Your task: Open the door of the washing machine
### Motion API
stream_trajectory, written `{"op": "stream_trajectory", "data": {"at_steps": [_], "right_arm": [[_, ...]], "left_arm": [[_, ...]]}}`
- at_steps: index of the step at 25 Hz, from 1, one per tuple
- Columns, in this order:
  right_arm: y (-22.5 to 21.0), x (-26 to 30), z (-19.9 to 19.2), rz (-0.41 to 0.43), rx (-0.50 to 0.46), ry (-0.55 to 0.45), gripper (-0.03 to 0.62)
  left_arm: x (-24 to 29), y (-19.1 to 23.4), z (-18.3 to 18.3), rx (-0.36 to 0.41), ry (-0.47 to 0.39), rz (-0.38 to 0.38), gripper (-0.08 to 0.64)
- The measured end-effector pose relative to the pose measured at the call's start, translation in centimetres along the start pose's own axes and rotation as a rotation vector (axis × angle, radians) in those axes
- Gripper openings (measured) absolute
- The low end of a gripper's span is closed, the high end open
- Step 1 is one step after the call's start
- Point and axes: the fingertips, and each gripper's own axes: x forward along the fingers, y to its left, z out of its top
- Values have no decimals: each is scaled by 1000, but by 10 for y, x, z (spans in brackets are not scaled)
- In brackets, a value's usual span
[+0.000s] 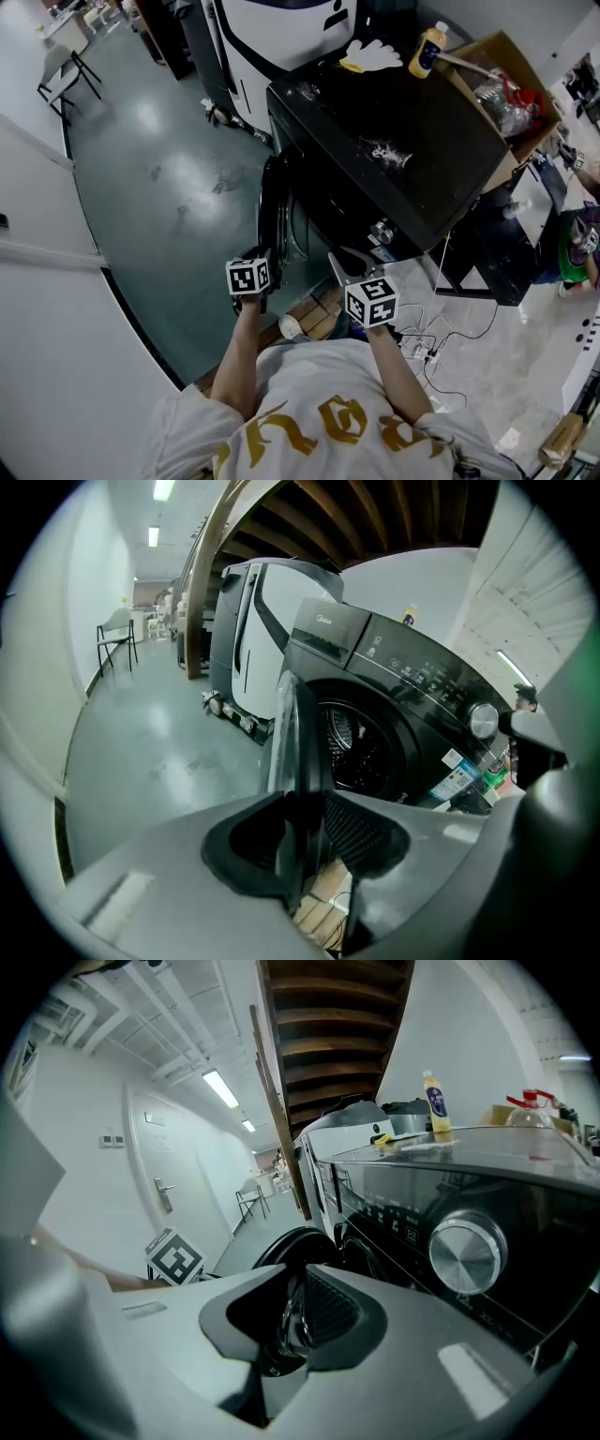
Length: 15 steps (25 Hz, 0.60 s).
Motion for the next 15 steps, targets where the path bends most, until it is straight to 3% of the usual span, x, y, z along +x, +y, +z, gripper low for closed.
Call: {"op": "stream_trajectory", "data": {"at_steps": [4, 6, 15], "right_arm": [[1, 4, 3, -24, -28, -11, 62], [1, 5, 7, -39, -44, -27, 23], [15, 20, 7, -20, -78, 7, 22]], "left_arm": [[-8, 20, 0, 25, 10, 44, 133], [-12, 31, 4, 43, 9, 75, 133], [-24, 72, 12, 129, 16, 179, 133]]}}
